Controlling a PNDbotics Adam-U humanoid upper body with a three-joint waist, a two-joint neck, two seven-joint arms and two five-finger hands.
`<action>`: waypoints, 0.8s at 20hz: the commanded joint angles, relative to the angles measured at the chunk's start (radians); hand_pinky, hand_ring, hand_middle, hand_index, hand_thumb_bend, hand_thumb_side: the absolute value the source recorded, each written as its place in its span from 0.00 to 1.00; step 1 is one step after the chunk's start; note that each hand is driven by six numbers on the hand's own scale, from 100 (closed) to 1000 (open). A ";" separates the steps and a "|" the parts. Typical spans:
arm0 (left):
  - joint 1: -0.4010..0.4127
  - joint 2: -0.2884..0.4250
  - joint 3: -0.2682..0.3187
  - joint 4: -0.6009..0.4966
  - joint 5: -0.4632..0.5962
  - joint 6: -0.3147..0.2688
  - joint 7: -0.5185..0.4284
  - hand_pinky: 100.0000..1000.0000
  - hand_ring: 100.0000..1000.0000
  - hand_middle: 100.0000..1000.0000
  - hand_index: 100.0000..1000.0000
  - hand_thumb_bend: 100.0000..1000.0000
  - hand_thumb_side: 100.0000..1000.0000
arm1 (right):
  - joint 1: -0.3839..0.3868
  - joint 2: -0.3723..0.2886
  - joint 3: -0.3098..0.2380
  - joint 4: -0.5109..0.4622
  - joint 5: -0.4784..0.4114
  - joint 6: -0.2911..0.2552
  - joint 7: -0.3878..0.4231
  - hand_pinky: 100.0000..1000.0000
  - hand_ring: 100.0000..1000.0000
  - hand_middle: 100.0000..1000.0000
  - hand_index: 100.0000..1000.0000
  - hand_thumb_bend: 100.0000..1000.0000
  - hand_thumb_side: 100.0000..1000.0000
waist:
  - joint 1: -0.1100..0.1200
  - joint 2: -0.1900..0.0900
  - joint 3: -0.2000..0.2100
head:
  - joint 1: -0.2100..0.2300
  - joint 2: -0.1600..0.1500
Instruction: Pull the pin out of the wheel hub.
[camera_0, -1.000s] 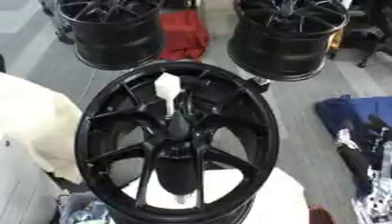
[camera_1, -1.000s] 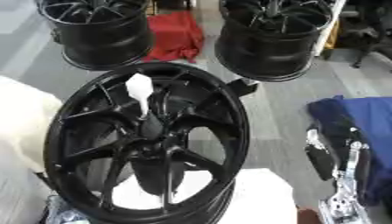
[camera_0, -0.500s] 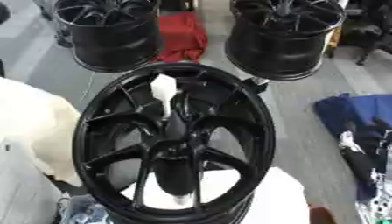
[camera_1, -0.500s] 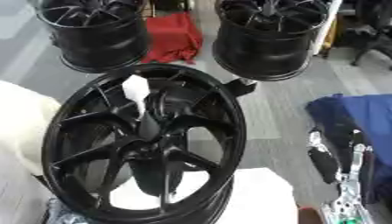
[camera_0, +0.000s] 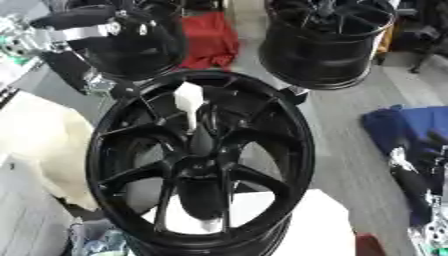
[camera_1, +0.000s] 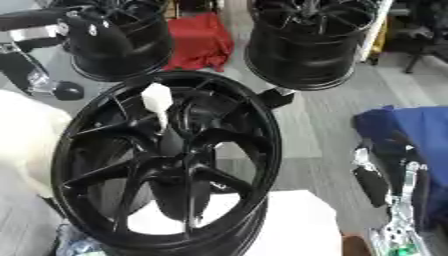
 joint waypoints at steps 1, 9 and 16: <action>-0.042 -0.028 -0.003 0.043 -0.065 -0.351 -0.346 0.80 0.73 0.75 0.90 0.44 0.70 | -0.009 -0.018 0.001 -0.008 0.007 0.000 0.004 0.70 0.65 0.69 0.84 0.14 0.35 | 0.001 -0.018 -0.001 | -0.003 0.006; -0.080 -0.085 0.002 0.116 -0.129 -0.351 -0.346 0.81 0.73 0.75 0.90 0.46 0.68 | -0.009 -0.016 0.000 -0.008 0.009 0.001 0.003 0.70 0.65 0.68 0.84 0.14 0.35 | 0.000 -0.019 -0.001 | -0.004 0.004; -0.102 -0.129 0.004 0.195 -0.178 -0.351 -0.346 0.81 0.73 0.73 0.88 0.45 0.60 | -0.013 -0.014 0.003 -0.008 0.011 0.000 0.005 0.70 0.65 0.68 0.84 0.14 0.35 | 0.000 -0.019 -0.007 | 0.002 0.001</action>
